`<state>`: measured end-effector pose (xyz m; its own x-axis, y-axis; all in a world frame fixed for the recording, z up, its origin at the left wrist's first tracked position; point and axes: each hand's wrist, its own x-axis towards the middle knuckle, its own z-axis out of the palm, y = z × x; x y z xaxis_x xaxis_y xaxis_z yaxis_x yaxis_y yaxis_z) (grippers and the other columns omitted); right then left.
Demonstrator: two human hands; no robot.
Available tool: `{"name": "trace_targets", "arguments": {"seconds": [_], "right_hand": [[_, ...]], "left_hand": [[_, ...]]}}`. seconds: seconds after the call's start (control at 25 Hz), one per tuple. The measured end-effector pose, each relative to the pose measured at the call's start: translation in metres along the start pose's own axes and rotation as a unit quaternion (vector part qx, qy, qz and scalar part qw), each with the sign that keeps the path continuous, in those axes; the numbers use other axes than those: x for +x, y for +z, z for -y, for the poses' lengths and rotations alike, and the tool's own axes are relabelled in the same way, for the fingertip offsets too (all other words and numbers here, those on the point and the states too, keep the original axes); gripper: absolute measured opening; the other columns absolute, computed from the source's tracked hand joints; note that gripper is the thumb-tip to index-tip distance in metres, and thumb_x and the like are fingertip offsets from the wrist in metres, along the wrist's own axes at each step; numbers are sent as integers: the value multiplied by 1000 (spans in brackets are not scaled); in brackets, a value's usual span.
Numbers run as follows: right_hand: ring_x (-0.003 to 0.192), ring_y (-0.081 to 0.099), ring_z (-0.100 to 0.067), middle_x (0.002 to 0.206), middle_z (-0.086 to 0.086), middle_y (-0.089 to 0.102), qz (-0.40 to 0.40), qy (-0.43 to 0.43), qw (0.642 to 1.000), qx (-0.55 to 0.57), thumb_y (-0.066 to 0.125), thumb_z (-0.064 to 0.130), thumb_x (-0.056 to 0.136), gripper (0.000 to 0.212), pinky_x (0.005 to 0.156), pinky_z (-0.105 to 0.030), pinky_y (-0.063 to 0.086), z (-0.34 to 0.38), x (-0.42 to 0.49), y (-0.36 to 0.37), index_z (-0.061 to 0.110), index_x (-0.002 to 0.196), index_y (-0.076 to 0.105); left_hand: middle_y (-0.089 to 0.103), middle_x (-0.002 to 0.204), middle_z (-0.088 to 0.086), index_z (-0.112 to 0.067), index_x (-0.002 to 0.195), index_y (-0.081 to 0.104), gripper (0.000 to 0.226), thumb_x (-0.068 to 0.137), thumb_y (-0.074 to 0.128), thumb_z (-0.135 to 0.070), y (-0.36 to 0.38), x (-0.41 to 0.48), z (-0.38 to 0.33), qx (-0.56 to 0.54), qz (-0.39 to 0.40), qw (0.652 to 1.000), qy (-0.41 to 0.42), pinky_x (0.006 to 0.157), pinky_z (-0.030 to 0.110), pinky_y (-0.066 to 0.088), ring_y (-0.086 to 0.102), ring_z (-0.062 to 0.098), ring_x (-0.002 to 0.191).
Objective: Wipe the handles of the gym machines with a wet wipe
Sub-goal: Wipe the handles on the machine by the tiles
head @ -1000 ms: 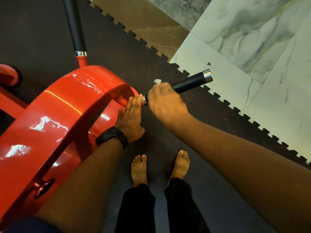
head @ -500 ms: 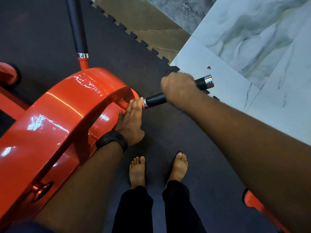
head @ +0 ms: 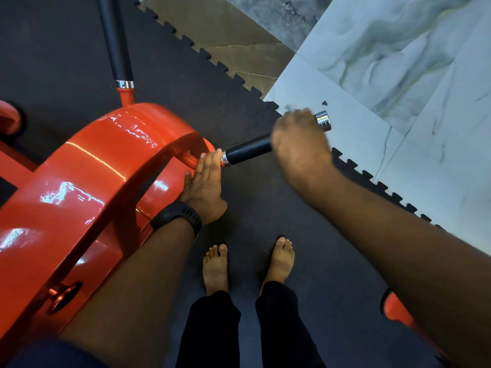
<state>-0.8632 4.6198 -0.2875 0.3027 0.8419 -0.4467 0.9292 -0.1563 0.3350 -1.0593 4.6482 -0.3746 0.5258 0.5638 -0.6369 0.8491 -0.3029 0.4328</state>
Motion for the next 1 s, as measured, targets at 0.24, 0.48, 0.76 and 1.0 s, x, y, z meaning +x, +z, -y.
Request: {"name": "trace_targets", "arguments": {"seconds": [0.24,0.48,0.76,1.0], "right_hand": [[142,36,-40,152,-25,38,-148,-21,973,178,59,-6,87,64,117,-48,33,-10,-35,23,-6,147,36],[113,55,-17,122,-10,62,-343,319,647,602,66,3,91,34,89,-1,42,49,-37,42,4,126,67],[106,62,1,129,2,60,-227,482,273,801,48,21,105,36,79,-14,54,74,-14,-13,14,139,57],[91,63,-11,105,1,63,-157,471,255,830,40,18,107,33,66,-13,46,70,-9,-4,15,132,62]], "left_hand": [[-15,166,-9,-26,157,-17,117,78,66,0,0,0,3,-1,2,1000,-3,123,51,0,-17,14,152],[-15,166,-5,-25,157,-17,118,79,68,1,-4,2,2,3,10,1000,-5,122,49,-3,-18,15,152],[-13,167,-4,-25,157,-16,116,84,72,-9,-1,2,5,-2,8,1000,1,122,50,-3,-17,15,152],[-13,167,-3,-23,157,-15,114,79,65,1,-4,-1,1,-2,4,1000,7,123,49,-3,-16,17,153]]}}
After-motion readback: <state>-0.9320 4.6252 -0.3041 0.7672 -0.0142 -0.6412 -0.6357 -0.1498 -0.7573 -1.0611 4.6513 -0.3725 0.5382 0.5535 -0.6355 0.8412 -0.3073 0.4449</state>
